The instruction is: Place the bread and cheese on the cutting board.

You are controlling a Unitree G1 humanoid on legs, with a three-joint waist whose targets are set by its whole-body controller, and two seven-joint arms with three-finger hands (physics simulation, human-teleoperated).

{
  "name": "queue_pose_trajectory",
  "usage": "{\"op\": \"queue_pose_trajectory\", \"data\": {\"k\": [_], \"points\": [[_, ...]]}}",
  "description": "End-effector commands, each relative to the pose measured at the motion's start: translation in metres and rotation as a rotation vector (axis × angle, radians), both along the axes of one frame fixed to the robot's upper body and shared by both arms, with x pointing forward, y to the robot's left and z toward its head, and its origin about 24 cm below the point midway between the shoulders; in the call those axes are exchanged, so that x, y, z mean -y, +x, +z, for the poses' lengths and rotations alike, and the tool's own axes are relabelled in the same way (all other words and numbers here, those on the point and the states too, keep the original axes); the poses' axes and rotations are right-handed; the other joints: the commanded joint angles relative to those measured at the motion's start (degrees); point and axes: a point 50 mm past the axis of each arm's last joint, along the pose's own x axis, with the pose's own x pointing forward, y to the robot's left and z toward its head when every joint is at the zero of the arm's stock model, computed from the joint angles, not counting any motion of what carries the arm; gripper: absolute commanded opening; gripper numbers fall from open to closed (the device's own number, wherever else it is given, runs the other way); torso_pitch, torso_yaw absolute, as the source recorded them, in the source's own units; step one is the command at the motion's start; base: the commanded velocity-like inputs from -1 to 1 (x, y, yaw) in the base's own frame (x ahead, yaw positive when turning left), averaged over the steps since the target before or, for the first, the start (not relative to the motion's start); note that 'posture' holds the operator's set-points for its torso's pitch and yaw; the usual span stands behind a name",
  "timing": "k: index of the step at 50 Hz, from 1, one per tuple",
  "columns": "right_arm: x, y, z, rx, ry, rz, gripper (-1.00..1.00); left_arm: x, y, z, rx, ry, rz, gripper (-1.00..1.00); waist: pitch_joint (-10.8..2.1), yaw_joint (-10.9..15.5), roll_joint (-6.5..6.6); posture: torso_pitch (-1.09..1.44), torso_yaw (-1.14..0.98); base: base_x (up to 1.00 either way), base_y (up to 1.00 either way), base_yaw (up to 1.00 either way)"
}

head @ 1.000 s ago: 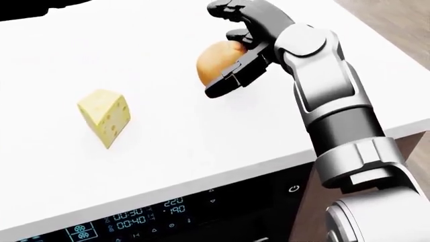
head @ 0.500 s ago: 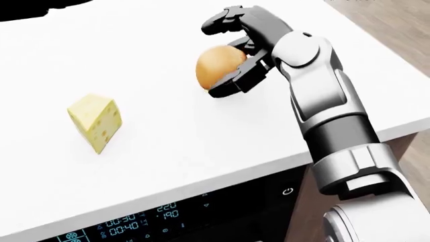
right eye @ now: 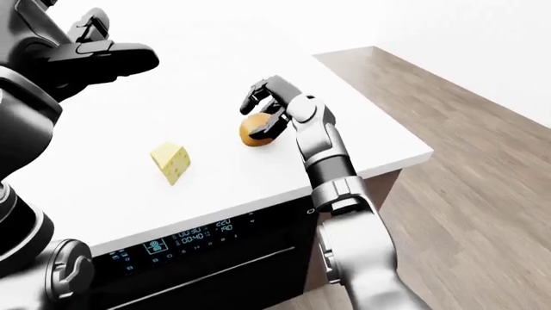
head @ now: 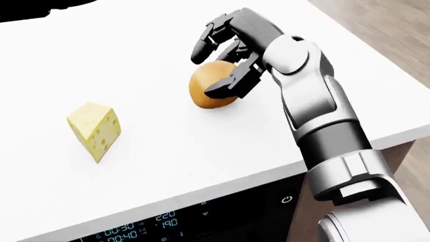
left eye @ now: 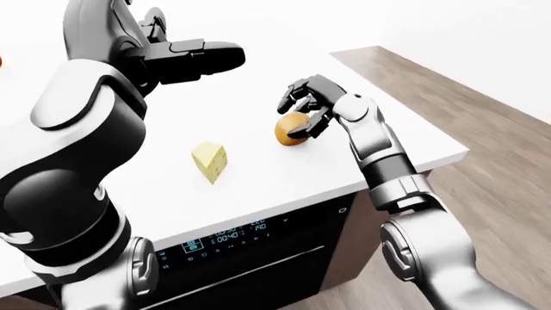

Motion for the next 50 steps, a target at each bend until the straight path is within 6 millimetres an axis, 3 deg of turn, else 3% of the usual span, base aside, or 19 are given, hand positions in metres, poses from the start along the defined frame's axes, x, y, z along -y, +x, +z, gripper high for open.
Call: {"op": "queue_pose_trajectory", "data": {"k": [1, 7, 13, 21, 36, 50], "points": [[-0.007, -0.002, 0.003, -0.028, -0.026, 0.042, -1.00, -0.002, -0.006, 0.013, 0.072, -0.016, 0.008, 1.00, -1.07, 0.1, 0.10, 0.00, 0.00, 0.00, 0.00, 0.00], [-0.007, -0.005, 0.031, 0.041, 0.003, 0.041, -1.00, -0.002, -0.006, 0.013, 0.072, -0.015, 0.009, 1.00, -0.84, 0.2, 0.11, 0.00, 0.00, 0.00, 0.00, 0.00], [-0.006, -0.008, 0.038, 0.064, 0.016, 0.038, -1.00, -0.002, -0.006, 0.013, 0.073, -0.015, 0.010, 1.00, -0.57, 0.3, 0.12, 0.00, 0.00, 0.00, 0.00, 0.00], [-0.002, -0.018, 0.064, 0.122, 0.057, 0.031, -1.00, -0.002, -0.006, 0.013, 0.070, -0.013, 0.011, 1.00, -0.33, 0.4, 0.16, 0.00, 0.00, 0.00, 0.00, 0.00], [0.022, -0.042, 0.109, 0.278, 0.171, -0.045, -1.00, -0.004, -0.006, 0.008, 0.024, 0.021, -0.013, 1.00, -0.22, 0.7, 0.08, 0.00, 0.00, 0.00, 0.00, 0.00], [0.029, -0.047, 0.108, 0.286, 0.182, -0.063, -1.00, 0.002, -0.009, -0.018, -0.069, 0.140, -0.060, 1.00, -0.27, 0.7, 0.06, 0.00, 0.00, 0.00, 0.00, 0.00]]}}
